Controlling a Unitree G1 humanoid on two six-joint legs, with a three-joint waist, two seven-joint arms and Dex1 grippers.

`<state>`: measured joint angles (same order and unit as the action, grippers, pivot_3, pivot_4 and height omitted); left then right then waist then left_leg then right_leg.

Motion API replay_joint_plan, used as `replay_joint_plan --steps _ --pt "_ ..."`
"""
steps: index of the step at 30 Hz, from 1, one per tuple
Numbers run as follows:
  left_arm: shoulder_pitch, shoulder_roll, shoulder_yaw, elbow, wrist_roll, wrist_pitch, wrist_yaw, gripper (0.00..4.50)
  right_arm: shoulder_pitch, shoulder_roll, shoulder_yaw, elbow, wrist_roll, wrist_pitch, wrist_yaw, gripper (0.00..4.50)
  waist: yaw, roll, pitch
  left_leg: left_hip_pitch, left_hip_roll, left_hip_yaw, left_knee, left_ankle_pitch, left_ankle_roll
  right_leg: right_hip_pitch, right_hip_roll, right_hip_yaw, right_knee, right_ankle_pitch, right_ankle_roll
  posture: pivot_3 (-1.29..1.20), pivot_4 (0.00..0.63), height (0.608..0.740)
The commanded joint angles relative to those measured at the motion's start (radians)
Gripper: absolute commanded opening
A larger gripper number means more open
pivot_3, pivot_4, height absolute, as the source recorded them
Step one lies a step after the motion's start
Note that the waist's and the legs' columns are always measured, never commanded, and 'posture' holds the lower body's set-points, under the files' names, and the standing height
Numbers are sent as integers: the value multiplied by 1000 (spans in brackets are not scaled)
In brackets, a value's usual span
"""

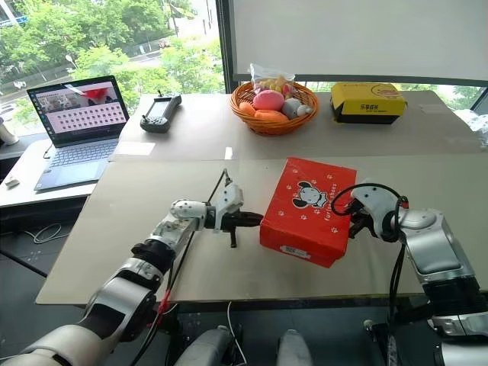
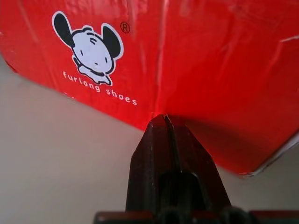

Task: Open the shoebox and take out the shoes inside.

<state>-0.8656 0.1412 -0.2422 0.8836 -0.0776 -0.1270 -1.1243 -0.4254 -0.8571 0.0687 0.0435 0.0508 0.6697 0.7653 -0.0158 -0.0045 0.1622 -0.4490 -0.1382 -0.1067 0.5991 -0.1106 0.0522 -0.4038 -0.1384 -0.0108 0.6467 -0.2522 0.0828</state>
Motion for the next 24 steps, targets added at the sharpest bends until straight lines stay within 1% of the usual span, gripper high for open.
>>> replay_joint_plan --steps 1,3,6,9,12,13,15,18,21,24 --pt "-26 -44 -1 -3 7 -42 -10 0 -80 58 49 -16 -15 -29 3 16 -3 0 0 0 0 0 0 0 0 0 0 0 0 0 0 0 150 740" --pt "-18 -29 8 -21 8 -39 -18 0 -119 95 68 17 -28 -42 -4 16 -4 0 0 0 0 0 2 0 0 0 1 0 1 0 0 0 150 740" --pt "22 25 39 -94 -7 -4 -18 0 -196 169 103 97 -56 -84 -11 16 -19 -1 0 0 2 -1 5 0 0 1 4 0 1 2 1 0 150 740" --pt "117 103 71 -243 -28 60 -14 0 -292 261 136 216 -87 -140 -26 16 -39 -1 0 0 4 -1 6 0 0 1 7 1 1 4 0 0 150 740" --pt "210 158 80 -382 -36 128 -5 0 -344 304 150 300 -110 -189 -24 16 -43 0 0 2 6 -2 6 0 0 0 10 3 2 6 -3 0 150 740" --pt "243 175 87 -429 -40 154 3 0 -361 315 153 328 -119 -207 -23 16 -43 0 0 2 6 -2 6 0 0 0 11 3 2 6 -4 0 150 740" --pt "292 199 98 -502 -48 197 17 0 -385 330 148 374 -129 -234 -26 16 -41 0 0 3 7 -2 6 0 0 0 12 4 2 10 -11 0 150 740" --pt "339 216 101 -574 -57 249 36 0 -408 334 146 431 -148 -272 -29 16 -31 0 0 3 7 -2 6 0 -1 -2 12 5 1 11 -12 0 150 740" --pt "347 222 92 -580 -48 258 48 0 -409 333 131 445 -148 -278 -30 16 -25 0 0 4 7 -2 6 0 -1 -3 12 5 1 11 -12 0 150 740" --pt "351 246 108 -554 -35 246 71 0 -388 301 117 425 -144 -267 -9 16 -22 1 0 4 7 -2 5 0 -1 -3 13 5 1 11 -12 0 150 740"
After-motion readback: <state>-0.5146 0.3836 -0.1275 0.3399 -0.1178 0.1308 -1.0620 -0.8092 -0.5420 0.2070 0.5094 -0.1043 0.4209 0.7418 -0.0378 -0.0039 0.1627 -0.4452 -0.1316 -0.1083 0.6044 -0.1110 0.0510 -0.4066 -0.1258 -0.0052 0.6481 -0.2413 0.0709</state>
